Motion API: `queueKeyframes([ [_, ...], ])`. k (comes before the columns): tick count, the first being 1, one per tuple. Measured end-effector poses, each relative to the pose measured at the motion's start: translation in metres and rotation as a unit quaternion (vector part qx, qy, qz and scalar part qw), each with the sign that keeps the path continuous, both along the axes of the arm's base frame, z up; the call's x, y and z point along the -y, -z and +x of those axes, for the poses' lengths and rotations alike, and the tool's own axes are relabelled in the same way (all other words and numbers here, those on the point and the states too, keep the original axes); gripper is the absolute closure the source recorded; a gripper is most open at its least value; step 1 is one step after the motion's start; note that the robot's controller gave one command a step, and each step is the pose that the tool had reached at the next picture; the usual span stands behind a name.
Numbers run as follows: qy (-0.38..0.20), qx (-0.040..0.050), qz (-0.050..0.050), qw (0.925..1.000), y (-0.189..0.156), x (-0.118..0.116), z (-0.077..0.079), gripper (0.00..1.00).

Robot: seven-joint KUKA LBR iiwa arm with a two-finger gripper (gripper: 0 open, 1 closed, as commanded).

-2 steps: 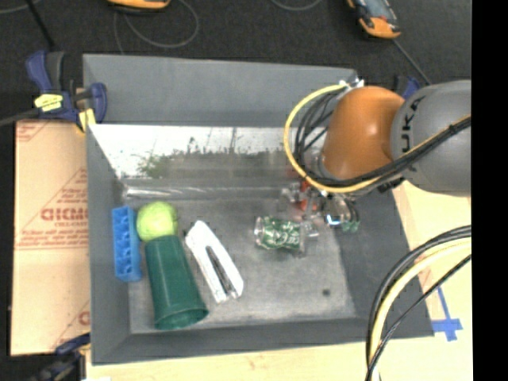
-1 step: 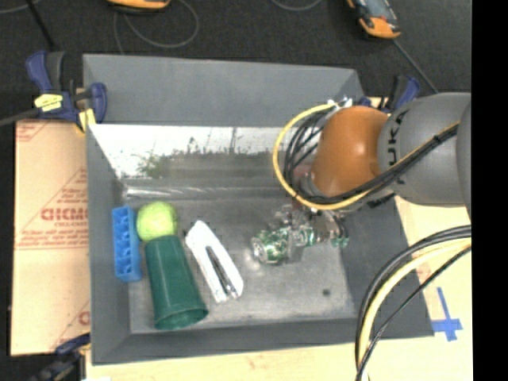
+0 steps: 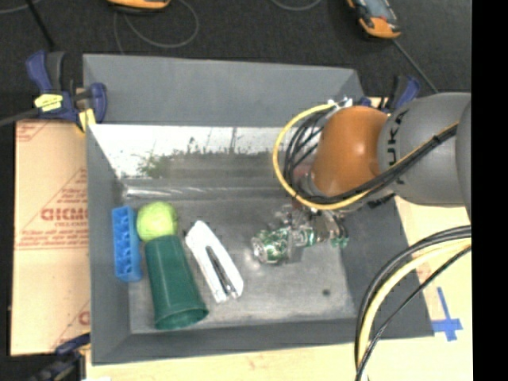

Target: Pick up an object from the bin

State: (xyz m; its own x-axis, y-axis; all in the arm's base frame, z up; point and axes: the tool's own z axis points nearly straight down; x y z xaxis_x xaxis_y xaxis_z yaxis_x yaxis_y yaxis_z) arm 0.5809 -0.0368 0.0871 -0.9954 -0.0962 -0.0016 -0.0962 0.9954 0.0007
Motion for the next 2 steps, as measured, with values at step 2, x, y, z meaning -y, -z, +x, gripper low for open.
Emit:
queueKeyframes([
  [2,0.011,0.0013,-0.001,0.9999,-0.204,0.025,0.060,1.00],
])
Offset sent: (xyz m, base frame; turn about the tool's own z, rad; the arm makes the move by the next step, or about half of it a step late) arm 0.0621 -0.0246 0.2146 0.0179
